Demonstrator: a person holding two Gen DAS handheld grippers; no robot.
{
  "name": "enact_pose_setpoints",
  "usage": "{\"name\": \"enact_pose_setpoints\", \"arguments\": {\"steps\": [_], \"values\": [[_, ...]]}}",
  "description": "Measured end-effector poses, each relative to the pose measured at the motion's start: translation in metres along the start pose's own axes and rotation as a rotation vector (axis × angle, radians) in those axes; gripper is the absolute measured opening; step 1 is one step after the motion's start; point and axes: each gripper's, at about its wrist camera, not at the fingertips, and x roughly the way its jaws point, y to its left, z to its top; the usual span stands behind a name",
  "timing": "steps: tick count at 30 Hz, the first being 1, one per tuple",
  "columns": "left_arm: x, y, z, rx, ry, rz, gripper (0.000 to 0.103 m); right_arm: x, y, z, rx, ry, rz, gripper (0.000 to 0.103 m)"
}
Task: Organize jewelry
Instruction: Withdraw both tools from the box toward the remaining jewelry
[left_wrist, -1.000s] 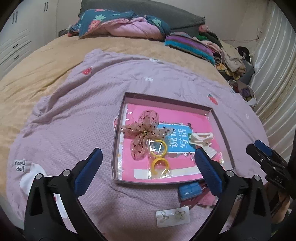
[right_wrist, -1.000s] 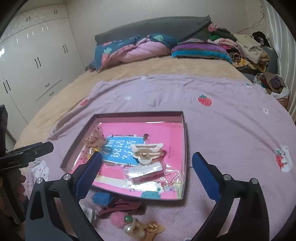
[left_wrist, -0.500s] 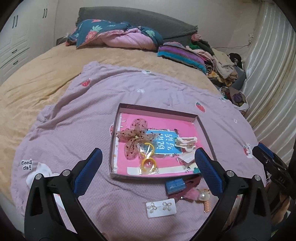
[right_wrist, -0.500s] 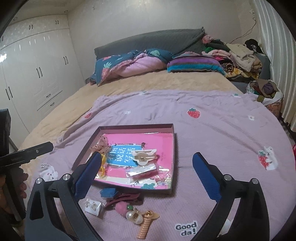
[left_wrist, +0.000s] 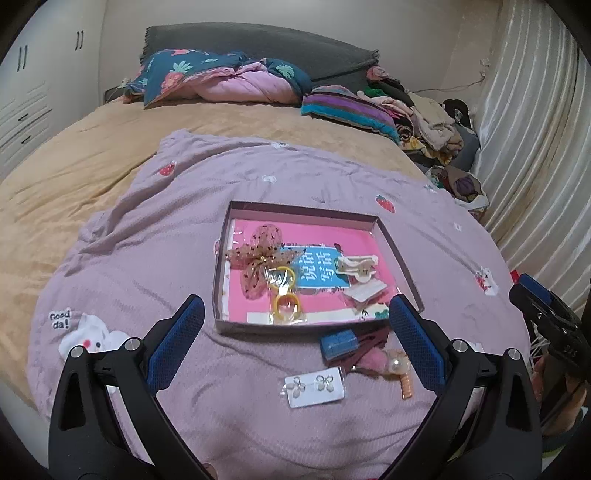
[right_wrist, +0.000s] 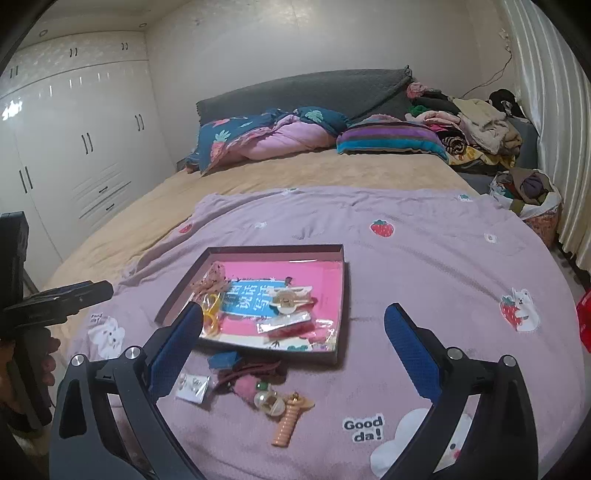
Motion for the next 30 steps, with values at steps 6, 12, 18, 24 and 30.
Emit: {"name": "enact_pose_setpoints", "arguments": {"steps": [6,12,18,24,30], "values": [[-0.004,-0.004,-0.012,0.022,0.007,0.007,0.093,-0.008,0.002,-0.013,-0.011,0.012,0.001,0.098],[-0.001,-0.012,-0.027,0.057,0.024,0.013,0.093,-0.011,0.009,-0.029,-0.044,0.037,0.005,0.098],[0.007,-0.014,-0.045,0.089,0.065,0.025,0.093,-0.008,0.017,-0.046,-0.092,0.078,0.007,0.098],[0.014,-0.014,-0.060,0.116,0.104,0.033,0.093,-0.002,0.022,-0.060,-0.111,0.118,0.015,0.098],[0.021,-0.014,-0.075,0.140,0.136,0.042,0.093,0.003,0.025,-0.072,-0.142,0.149,0.015,0.098]]}}
